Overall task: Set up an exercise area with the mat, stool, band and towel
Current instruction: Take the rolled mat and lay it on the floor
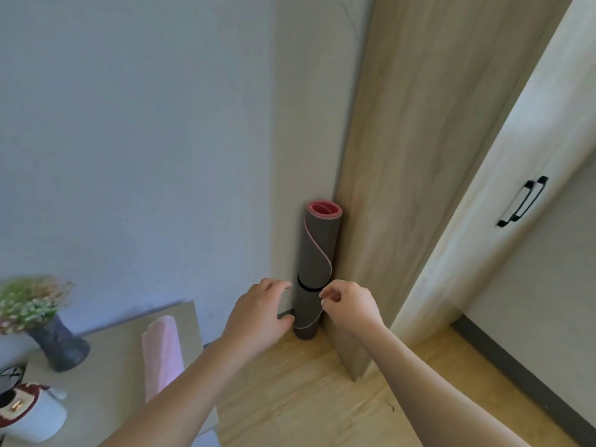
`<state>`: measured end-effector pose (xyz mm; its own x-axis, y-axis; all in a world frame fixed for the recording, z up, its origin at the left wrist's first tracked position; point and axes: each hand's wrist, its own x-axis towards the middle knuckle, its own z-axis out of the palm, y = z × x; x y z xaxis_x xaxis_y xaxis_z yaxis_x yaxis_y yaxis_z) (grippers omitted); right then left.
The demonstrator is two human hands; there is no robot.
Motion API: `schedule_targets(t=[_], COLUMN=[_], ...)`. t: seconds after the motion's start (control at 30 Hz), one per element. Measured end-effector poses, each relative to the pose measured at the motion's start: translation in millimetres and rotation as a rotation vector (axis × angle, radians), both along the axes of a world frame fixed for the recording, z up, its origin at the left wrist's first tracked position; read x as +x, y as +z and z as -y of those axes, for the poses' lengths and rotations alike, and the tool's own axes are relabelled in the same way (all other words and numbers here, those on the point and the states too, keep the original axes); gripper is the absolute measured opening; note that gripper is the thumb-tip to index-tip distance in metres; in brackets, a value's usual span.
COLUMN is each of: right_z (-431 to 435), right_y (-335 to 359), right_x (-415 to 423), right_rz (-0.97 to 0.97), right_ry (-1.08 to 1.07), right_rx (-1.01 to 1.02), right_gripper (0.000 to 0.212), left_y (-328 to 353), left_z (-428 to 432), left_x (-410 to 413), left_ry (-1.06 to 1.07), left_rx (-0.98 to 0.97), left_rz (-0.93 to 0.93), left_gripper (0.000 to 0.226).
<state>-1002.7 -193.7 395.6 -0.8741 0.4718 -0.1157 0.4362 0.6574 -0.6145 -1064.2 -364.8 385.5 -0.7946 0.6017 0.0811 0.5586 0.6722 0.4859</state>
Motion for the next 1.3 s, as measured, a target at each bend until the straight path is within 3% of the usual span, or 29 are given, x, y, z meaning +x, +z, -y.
schedule_targets(t=[0.43,0.67,0.87,1.3], right_z=[-189,-208,-227,-210], right_y=[-28,-33,-28,-63], right_x=[-145,-201,-259,-400], right_rz=[0.079,0.094,0.129,0.313], right_ry=[0.082,0.143,0.141,0.119], right_rx=[-0.046,-0.088,-0.006,0.133], right_gripper=[0.022,0.023,0.026,0.051], left_y=[-39,-47,-58,-94], left_z=[-179,-205,-224,-214], left_x=[-140,-195,-252,-376], left_ry=[0.185,0.211,0.213,0.054], left_rx=[0.048,0.000,0.046,0.052], left_rz=[0.145,0.169,0.228,0.402], left_gripper=[0.064,0.066,0.073,0.071])
